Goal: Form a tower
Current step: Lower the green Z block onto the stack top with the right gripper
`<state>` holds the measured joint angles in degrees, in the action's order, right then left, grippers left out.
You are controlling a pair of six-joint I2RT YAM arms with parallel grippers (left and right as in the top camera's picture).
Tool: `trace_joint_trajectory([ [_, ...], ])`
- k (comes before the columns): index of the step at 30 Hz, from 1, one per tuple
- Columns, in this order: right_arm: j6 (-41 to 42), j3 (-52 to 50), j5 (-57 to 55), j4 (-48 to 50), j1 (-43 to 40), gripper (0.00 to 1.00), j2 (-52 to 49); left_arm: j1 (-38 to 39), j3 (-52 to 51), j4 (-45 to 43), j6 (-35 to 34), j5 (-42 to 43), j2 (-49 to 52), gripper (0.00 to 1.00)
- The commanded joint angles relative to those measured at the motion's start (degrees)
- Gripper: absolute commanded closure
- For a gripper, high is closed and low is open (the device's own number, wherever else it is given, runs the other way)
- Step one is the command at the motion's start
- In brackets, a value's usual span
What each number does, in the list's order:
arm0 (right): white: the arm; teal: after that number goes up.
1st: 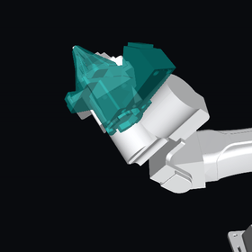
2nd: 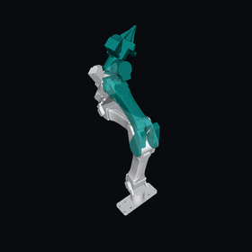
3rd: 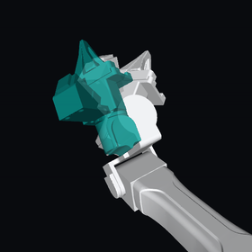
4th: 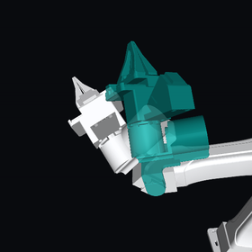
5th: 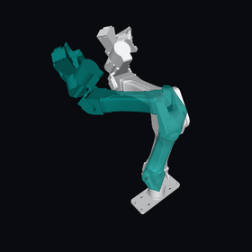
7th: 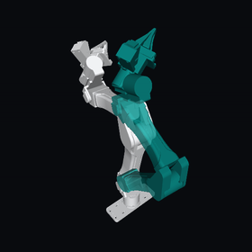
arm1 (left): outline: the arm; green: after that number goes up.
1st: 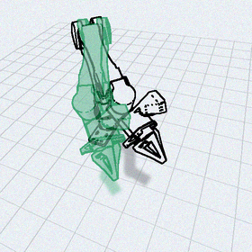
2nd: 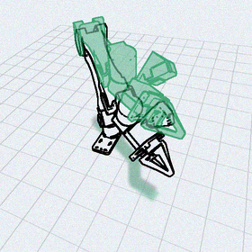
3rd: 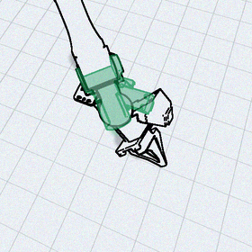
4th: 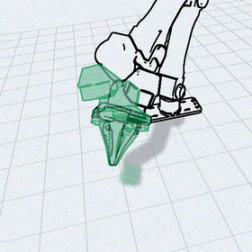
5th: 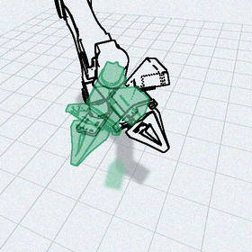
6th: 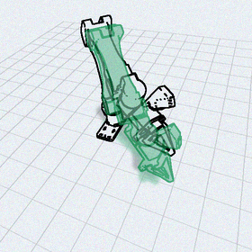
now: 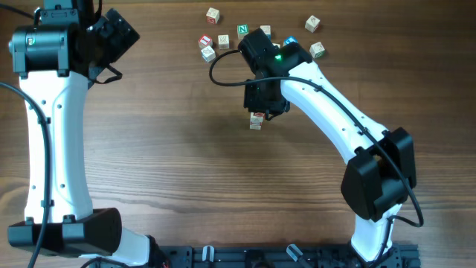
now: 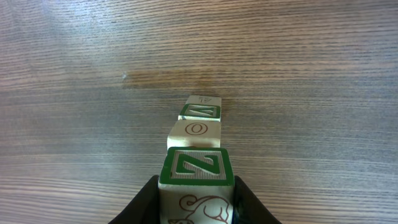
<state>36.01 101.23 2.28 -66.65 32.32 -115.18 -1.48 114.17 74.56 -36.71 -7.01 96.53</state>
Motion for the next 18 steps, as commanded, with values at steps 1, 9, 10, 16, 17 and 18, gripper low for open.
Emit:
trace_joint_trajectory([
  [1, 1.46, -0.33, -0.98, -0.09, -0.02, 0.82, -0.76, -0.31, 0.00, -0.15, 0.48, -0.52, -0.09, 0.00],
  [9, 0.13, -0.33, -0.96, 0.04, -0.02, 0.79, -0.76, -0.31, 0.00, -0.13, 0.48, -0.52, -0.11, 0.00],
  [10, 0.13, -0.33, -0.98, 0.04, -0.02, 0.78, -0.76, -0.31, 0.00, -0.13, 0.48, -0.52, -0.11, 0.00],
  [16, -0.04, -0.33, -1.01, 0.87, 0.72, 0.78, -0.76, -0.31, 0.00, -0.15, 0.48, -0.52, -0.09, 0.00],
  [17, -0.07, -0.33, -1.01, 0.94, 0.72, 0.77, -0.76, -0.31, 0.00, -0.13, 0.48, -0.52, -0.11, 0.00],
  [18, -0.07, -0.33, -1.01, 0.96, 0.72, 0.77, -0.76, -0.31, 0.00, -0.15, 0.48, -0.52, -0.11, 0.00],
])
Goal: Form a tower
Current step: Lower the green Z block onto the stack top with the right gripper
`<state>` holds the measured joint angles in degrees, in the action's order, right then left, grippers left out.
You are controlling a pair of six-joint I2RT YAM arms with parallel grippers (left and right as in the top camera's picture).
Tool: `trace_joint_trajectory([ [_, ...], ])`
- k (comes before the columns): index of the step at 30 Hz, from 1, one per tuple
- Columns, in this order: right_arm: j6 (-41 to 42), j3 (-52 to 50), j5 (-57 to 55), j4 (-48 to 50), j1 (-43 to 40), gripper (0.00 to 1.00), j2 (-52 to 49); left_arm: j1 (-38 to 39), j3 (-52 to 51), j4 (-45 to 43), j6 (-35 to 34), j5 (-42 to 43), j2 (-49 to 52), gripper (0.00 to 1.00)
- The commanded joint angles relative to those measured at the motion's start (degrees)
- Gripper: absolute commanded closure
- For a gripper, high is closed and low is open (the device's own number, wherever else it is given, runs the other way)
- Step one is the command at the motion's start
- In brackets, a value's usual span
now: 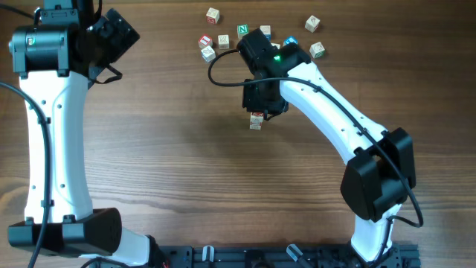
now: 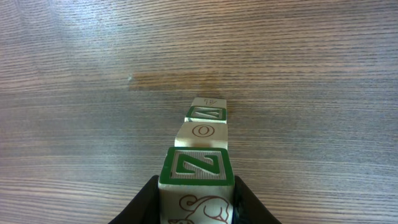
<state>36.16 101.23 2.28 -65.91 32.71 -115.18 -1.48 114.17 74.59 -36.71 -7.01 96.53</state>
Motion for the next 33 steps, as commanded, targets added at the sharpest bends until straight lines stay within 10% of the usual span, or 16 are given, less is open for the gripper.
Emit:
trace_joint_trajectory([
  [1, -0.24, -0.33, -1.01, 0.22, 0.33, 0.77, -0.76, -0.31, 0.00, -0.17, 0.48, -0.52, -0.11, 0.00],
  [33, -1.53, -0.50, -1.22, -0.50, 0.33, 0.69, -1.79, -0.31, 0.00, -0.15, 0.48, -0.52, -0.11, 0.00],
])
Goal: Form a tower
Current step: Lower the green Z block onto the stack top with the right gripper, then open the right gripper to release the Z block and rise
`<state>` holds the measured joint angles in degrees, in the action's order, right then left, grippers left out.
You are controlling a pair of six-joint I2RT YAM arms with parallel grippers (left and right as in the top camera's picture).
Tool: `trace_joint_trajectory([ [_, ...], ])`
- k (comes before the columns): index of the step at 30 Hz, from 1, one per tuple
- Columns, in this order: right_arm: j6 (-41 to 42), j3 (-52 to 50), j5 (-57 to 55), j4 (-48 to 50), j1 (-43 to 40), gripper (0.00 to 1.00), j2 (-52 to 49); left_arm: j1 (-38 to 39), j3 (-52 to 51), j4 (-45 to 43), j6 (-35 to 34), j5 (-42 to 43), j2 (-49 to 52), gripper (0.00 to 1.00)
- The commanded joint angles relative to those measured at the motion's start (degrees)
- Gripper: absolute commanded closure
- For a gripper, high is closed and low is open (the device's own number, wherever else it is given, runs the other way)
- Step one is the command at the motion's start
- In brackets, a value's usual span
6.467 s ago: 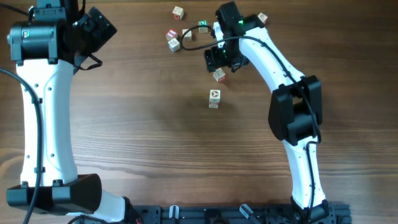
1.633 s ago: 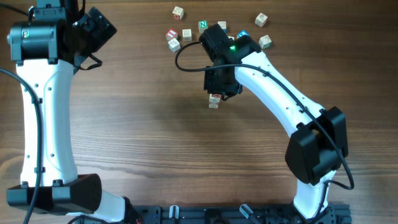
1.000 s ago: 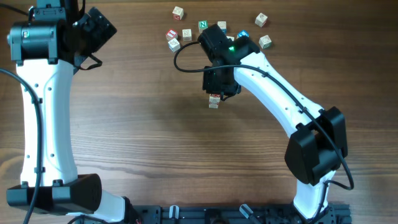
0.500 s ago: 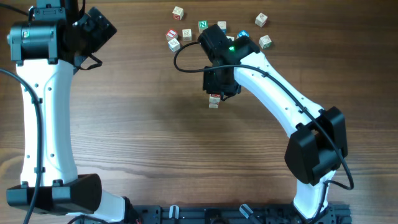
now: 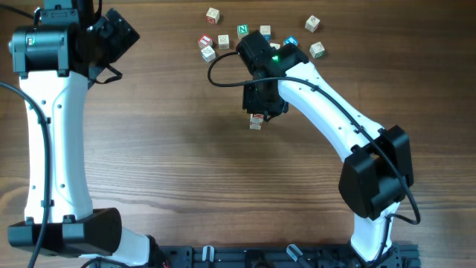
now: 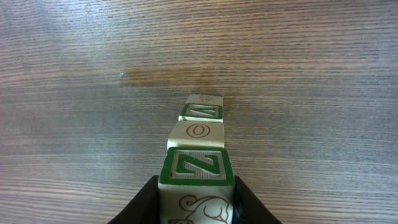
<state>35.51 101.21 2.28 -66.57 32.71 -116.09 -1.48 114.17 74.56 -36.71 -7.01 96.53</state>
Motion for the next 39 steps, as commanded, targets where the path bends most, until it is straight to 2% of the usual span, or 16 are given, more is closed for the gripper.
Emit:
trace_joint_trajectory([
  [1, -0.90, -0.48, -1.22, 0.20, 0.33, 0.69, -0.87, -0.31, 0.00, -0.15, 0.48, -0.52, -0.11, 0.00],
  [7, -0.85, -0.48, -1.16, 0.55, 0.33, 0.63, -0.87, -0.31, 0.00, -0.13, 0.48, -0.52, -0.11, 0.00],
  [16, -0.85, -0.48, -1.14, 0.72, 0.33, 0.60, -0.87, -0.31, 0.00, -0.13, 0.48, -0.52, -0.11, 0.00],
  [17, -0.85, -0.48, -1.14, 0.83, 0.33, 0.57, -0.87, -0.31, 0.00, -0.15, 0.48, -0.52, -0.11, 0.00],
  [21, -0.87, -0.46, -0.98, 1.18, 0.33, 0.31, -0.87, -0.31, 0.00, -0.15, 0.48, -0.52, -0.11, 0.00],
  [27, -0.94, -0.46, -0.98, 1.40, 0.33, 0.18, -0.87, -0.31, 0.00, -0.15, 0.48, -0.52, -0.11, 0.00],
  [31, -1.07, -0.46, -1.01, 1.60, 0.33, 0.14, -0.87, -0.31, 0.00, -0.13, 0.48, -0.52, -0.09, 0.00],
  [36, -1.01, -0.46, -0.98, 1.95, 0.33, 0.01, -0.87, -0.31, 0.00, -0.15, 0.48, -0.52, -0.11, 0.00],
  [39, -1.07, -0.46, -1.27, 2.05, 0.33, 0.00, -1.73, -0.31, 0.00, -0.13, 0.48, -0.52, -0.11, 0.00],
])
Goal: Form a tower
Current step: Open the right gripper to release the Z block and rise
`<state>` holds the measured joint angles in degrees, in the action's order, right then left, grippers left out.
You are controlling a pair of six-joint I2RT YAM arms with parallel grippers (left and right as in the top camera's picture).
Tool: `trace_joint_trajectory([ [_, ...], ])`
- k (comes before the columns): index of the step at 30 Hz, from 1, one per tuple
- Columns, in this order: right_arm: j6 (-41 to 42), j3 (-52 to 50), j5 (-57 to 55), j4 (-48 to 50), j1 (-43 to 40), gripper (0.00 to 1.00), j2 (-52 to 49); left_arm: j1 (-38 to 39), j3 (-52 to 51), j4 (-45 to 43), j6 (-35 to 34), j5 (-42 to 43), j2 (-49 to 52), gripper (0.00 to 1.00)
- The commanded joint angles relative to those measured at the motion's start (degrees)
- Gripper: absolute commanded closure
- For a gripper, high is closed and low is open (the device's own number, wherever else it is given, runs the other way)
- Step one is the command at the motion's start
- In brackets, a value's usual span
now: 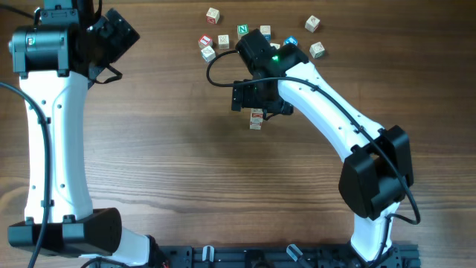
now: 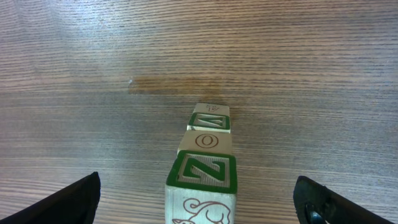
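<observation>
A tower of letter blocks (image 1: 256,119) stands at mid-table. In the right wrist view its top block, green-framed with an N (image 2: 202,174), sits on an O block (image 2: 206,141) and a lower green-framed block (image 2: 210,120). My right gripper (image 1: 256,99) hovers over the tower, open wide, its fingertips (image 2: 71,199) far out on either side and clear of the top block. My left gripper (image 1: 115,33) is raised at the far left corner; its jaws cannot be made out.
Several loose letter blocks (image 1: 223,39) lie scattered at the far edge behind the right arm, among them one at the far right (image 1: 312,24). The left arm (image 1: 44,126) runs down the table's left side.
My right gripper was shut on the green N block atop the tower; now it is open wide and the block stands free on the stack. The left arm has not moved.
At all three earlier moments my right gripper held the green N block shut, resting on the O block with only slight shifts in position. Now the fingers are spread apart and the block stays on the tower.
</observation>
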<state>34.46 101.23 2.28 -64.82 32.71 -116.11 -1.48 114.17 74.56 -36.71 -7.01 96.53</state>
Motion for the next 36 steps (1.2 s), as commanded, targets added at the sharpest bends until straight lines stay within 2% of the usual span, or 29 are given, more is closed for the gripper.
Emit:
trace_joint_trajectory([
  [1, 0.02, -0.48, -1.16, 0.26, 0.33, 0.01, -2.69, -0.31, 0.00, -0.13, 0.48, -0.52, -0.11, 0.00],
  [4, 0.09, -0.48, -0.24, 0.28, 0.33, 0.01, -3.50, -0.31, 0.00, -0.15, 0.48, -0.52, -0.11, 0.00],
  [12, 0.20, -0.48, 0.26, -1.16, 0.90, 0.24, -3.58, -0.31, 0.00, -0.15, 0.48, -0.55, -0.11, 0.00],
  [19, -0.79, -0.48, -1.42, 0.28, 1.62, 0.23, -3.58, -0.31, 0.00, -0.15, 0.48, -0.52, -0.11, 0.00],
  [24, -3.89, -0.48, -1.44, 0.94, 1.62, 0.19, -3.58, -0.31, 0.00, -0.15, 0.48, -0.52, -0.09, 0.00],
  [36, -4.68, -0.31, 1.62, -2.03, 1.62, 0.21, -3.56, -0.31, 0.00, -0.15, 0.48, -0.52, -0.11, 0.00],
])
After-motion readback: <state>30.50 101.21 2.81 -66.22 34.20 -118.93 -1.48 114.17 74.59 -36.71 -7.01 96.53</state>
